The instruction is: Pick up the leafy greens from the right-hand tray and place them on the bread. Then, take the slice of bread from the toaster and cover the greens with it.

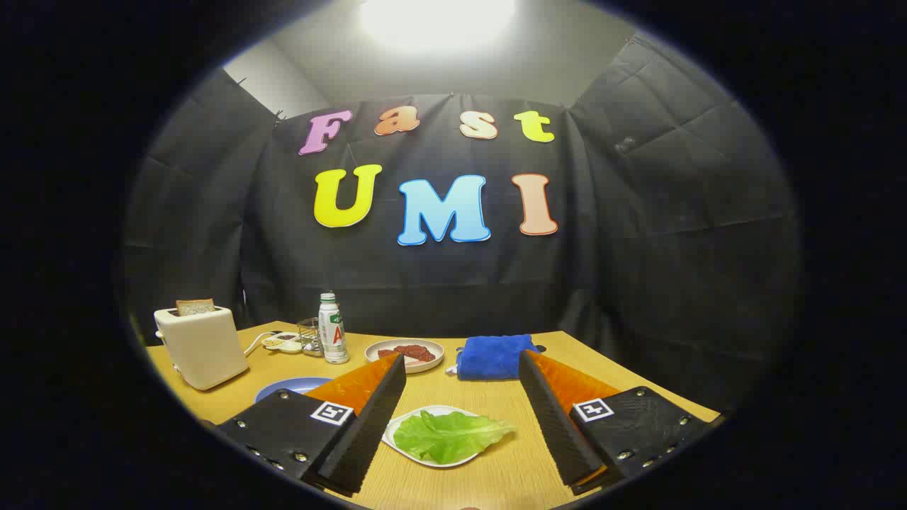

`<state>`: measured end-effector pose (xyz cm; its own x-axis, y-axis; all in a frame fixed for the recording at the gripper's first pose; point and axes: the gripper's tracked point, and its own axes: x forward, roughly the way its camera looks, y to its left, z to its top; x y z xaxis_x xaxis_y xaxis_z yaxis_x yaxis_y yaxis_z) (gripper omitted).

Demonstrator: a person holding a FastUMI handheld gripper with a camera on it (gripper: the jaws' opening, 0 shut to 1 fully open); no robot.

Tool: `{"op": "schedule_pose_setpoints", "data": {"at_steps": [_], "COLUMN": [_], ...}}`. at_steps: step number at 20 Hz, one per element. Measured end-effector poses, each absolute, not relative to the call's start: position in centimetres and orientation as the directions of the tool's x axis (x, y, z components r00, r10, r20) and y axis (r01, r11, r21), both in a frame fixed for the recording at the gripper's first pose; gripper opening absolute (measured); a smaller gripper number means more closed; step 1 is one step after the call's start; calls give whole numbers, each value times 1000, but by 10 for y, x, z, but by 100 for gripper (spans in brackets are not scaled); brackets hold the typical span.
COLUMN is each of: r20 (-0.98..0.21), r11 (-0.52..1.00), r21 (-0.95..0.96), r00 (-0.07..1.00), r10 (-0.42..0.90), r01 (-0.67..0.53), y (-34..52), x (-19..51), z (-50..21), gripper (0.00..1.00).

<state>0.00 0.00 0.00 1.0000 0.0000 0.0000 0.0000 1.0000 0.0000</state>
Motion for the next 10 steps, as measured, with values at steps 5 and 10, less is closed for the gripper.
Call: {"op": "schedule_pose_setpoints", "data": {"at_steps": [5,10], "r20": [-1,-12], "r11": [1000,1000], "r21": [-11,-14], "r00": [1000,1000], "r10": [-1,5], "r01": [1,-5], "y": [-1,0], "x": [1,0], "z": [-1,-4], "gripper": [97,97]}}
